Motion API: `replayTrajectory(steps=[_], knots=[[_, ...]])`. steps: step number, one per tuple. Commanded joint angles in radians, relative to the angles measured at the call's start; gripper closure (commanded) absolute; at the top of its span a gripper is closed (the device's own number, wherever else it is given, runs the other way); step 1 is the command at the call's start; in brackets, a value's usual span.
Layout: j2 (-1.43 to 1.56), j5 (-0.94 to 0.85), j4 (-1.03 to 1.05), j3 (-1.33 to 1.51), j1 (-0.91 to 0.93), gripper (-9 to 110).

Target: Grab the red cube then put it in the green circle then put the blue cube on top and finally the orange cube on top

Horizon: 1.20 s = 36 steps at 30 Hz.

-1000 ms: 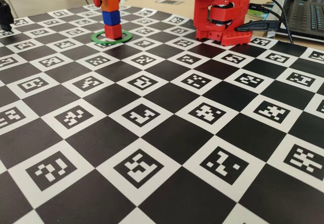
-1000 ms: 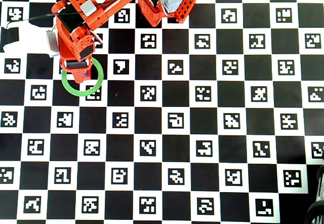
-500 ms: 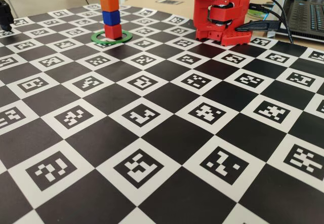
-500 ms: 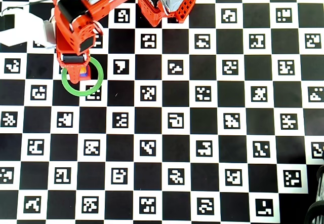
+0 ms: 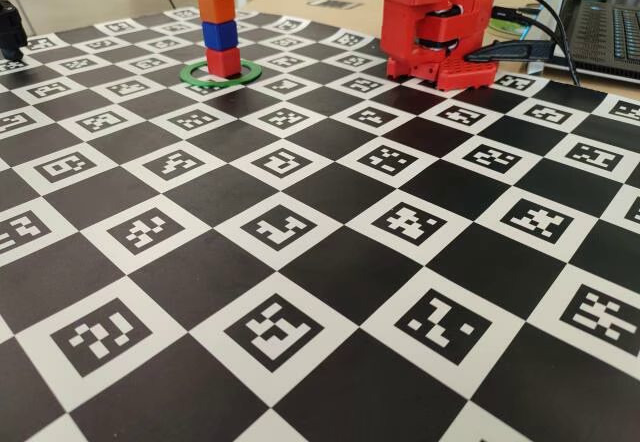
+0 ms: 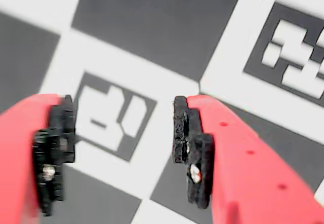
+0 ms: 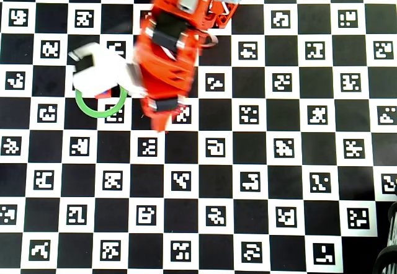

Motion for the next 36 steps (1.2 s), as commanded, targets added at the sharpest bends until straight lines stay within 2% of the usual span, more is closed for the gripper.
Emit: replayTrajectory(steps=[1, 6, 8, 13, 15, 21, 25, 30, 36], knots=[[0.176, -0.014, -0.150, 0.183, -0.133, 99], [0.394, -0.114, -0.337, 0.482, -0.227, 107], [0.472, -0.166, -0.377, 0.572, -0.242, 107], [0.696, -0.445, -0.520, 0.848, -0.247, 107], [0.769, -0.456, -0.515, 0.914, -0.229, 107], [0.950, -0.499, -0.466, 1.085, -0.178, 107], [1.072, -0.509, -0.357, 1.132, -0.175, 107], [1.170, -0.672, -0.209, 1.143, -0.186, 107], [1.302, -0.779, 0.017, 1.143, -0.184, 107]])
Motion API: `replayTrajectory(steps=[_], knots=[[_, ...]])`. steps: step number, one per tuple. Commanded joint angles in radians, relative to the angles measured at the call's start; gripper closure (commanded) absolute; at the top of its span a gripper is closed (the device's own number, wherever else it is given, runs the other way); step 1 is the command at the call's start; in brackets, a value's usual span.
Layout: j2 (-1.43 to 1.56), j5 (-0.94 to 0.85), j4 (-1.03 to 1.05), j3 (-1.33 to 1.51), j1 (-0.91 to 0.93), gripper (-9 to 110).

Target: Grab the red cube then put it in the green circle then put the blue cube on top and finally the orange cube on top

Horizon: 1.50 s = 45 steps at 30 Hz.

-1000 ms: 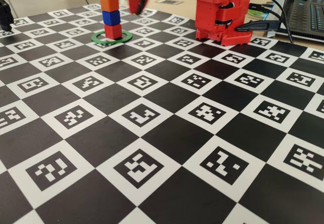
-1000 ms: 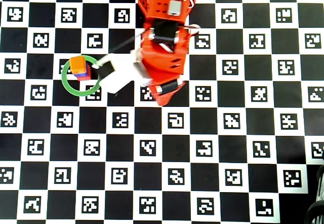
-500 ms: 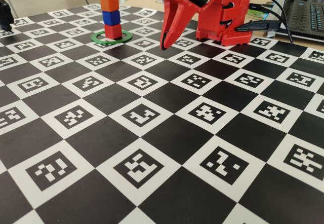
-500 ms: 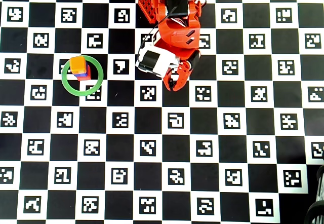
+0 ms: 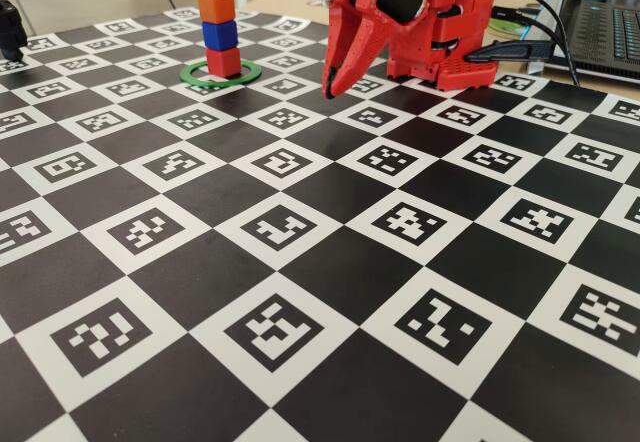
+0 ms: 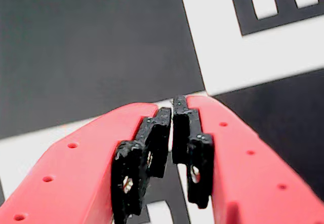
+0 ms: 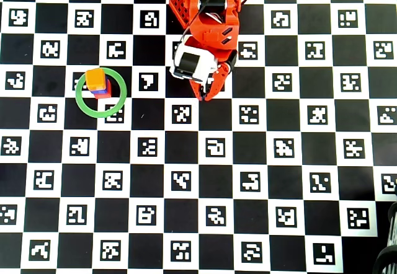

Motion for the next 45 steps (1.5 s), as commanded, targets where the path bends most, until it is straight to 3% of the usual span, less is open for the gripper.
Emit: replayTrajectory(steps=[1, 10, 45], knots=[[0.051, -0.048, 0.086, 0.040, -0.009, 107], [0.051, -0.178, 0.224, 0.041, 0.026, 107], [0.051, -0.181, 0.224, 0.041, 0.026, 107]])
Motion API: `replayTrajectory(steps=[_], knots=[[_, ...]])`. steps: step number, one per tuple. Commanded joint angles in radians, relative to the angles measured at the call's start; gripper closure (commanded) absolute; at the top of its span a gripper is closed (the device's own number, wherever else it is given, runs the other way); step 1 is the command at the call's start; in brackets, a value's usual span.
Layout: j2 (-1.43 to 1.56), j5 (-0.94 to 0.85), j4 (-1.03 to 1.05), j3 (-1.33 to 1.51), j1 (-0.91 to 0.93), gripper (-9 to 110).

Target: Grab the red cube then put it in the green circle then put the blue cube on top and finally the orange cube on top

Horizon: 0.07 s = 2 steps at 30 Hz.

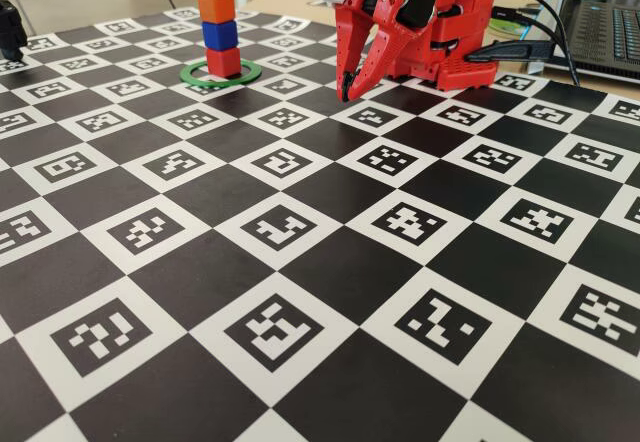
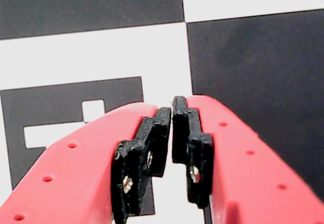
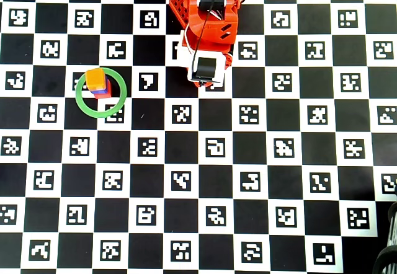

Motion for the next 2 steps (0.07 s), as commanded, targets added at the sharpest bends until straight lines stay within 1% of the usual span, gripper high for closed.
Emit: replayTrajectory(steps=[1, 2], knots=[[0.048, -0.005, 0.104, 0.041, 0.011, 107], [0.048, -0.005, 0.104, 0.041, 0.011, 107]])
